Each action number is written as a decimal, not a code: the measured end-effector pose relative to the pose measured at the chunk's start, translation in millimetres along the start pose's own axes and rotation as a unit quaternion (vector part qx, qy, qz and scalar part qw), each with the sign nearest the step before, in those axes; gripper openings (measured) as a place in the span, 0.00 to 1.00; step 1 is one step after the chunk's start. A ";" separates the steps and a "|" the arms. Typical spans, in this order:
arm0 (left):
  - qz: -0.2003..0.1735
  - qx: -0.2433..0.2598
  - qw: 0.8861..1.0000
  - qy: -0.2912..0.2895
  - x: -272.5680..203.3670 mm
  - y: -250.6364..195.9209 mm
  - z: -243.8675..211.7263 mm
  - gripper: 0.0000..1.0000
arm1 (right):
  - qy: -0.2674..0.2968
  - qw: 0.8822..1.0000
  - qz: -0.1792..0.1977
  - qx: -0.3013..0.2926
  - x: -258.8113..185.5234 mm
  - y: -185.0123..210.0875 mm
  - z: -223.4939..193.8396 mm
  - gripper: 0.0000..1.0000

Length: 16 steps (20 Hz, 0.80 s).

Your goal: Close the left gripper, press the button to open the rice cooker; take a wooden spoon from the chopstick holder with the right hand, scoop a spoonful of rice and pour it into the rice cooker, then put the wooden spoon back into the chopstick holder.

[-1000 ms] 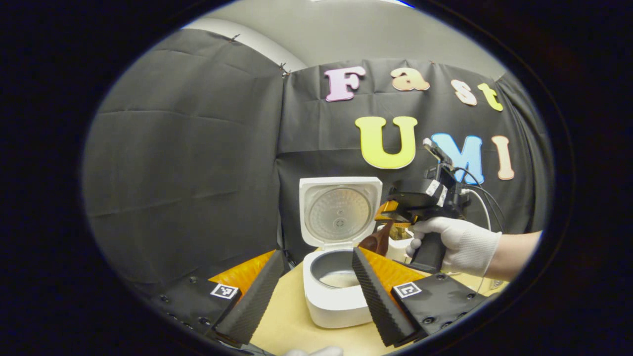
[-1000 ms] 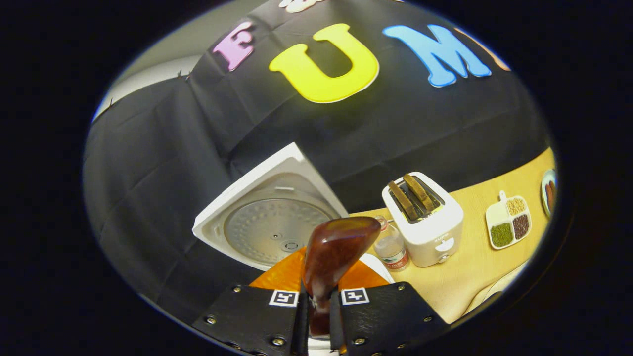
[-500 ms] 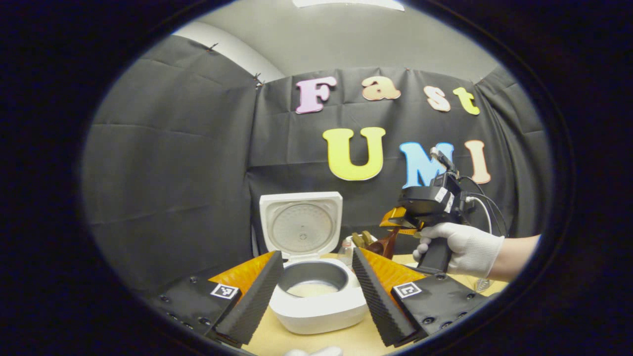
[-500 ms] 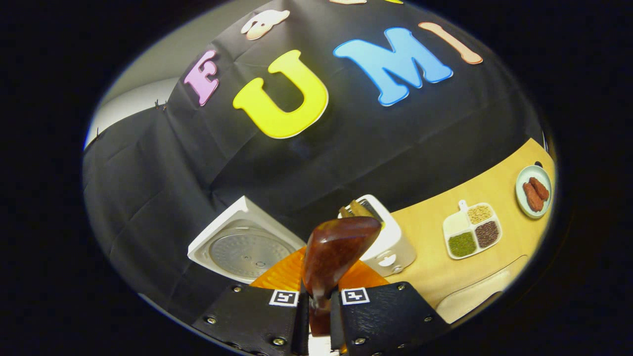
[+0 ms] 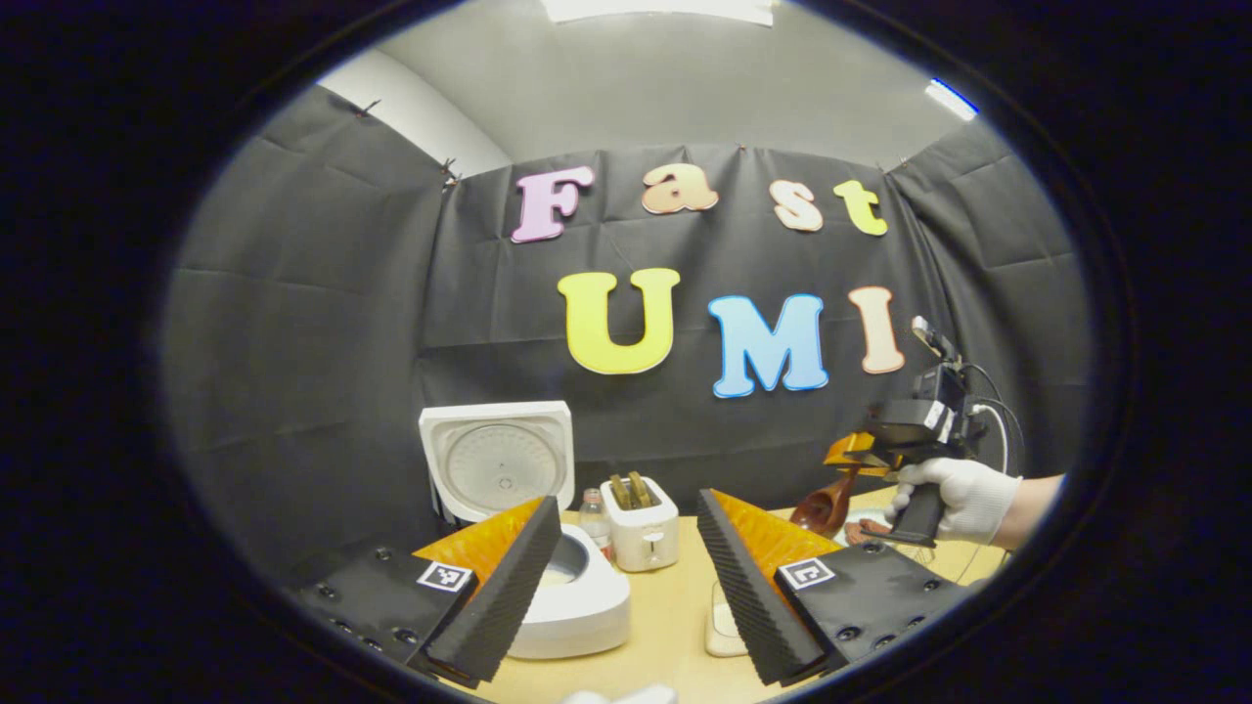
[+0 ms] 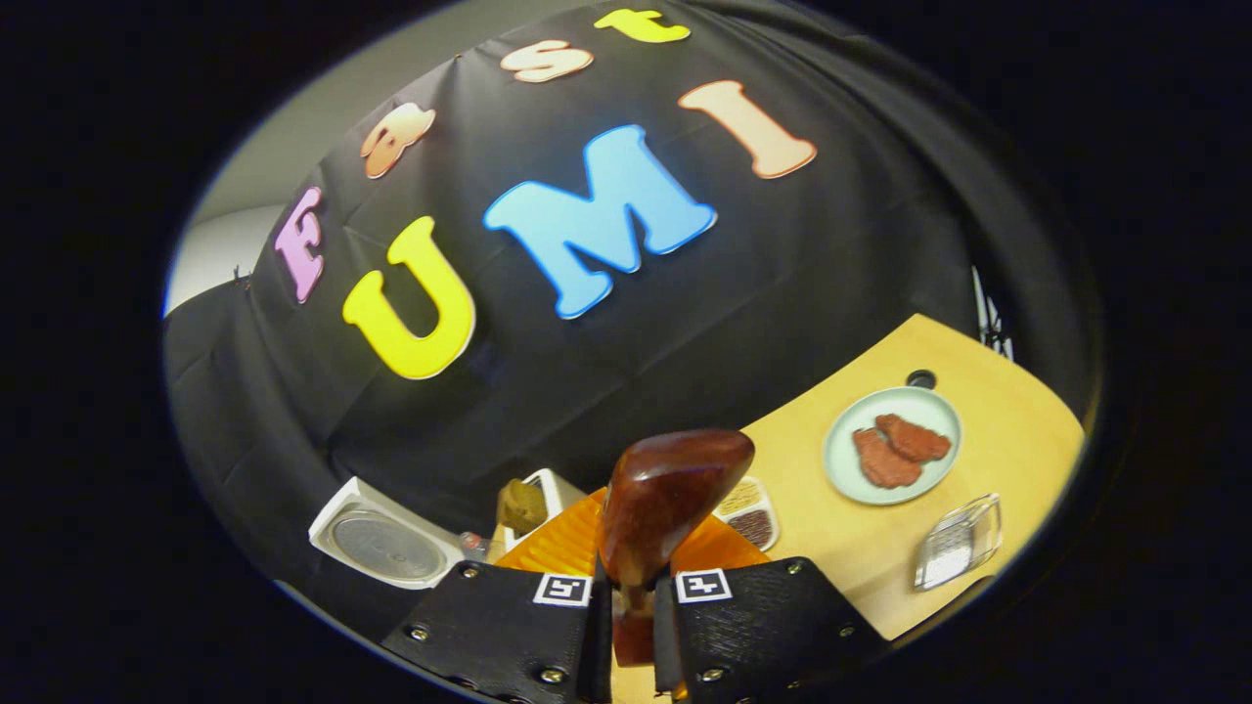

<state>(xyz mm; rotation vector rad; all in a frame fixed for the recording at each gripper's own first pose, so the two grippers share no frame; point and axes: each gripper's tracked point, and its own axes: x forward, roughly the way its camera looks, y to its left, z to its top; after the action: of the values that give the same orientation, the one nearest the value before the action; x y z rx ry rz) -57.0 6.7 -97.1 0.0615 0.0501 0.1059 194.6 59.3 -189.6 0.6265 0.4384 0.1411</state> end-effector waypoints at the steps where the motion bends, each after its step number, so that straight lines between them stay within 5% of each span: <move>1: -0.001 0.003 1.000 -0.001 -1.5 -6.7 2.6 0.97 | -0.009 1.000 -0.015 0.005 -5.2 -24.5 9.6 0.17; 7: -0.004 0.021 1.000 0.001 -6.5 -43.7 11.5 0.97 | -0.041 0.995 -0.093 0.025 -36.1 -152.7 47.2 0.17; 16: -0.003 0.039 0.999 0.008 0.2 -70.2 17.9 0.99 | -0.013 0.993 -0.117 0.018 -23.0 -206.4 5.2 0.17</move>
<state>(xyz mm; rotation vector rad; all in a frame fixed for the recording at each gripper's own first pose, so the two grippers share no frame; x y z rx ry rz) -48.6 -64.0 -83.7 0.1388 0.0701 0.0987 175.5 -115.4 -300.5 0.6061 0.4877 -0.0983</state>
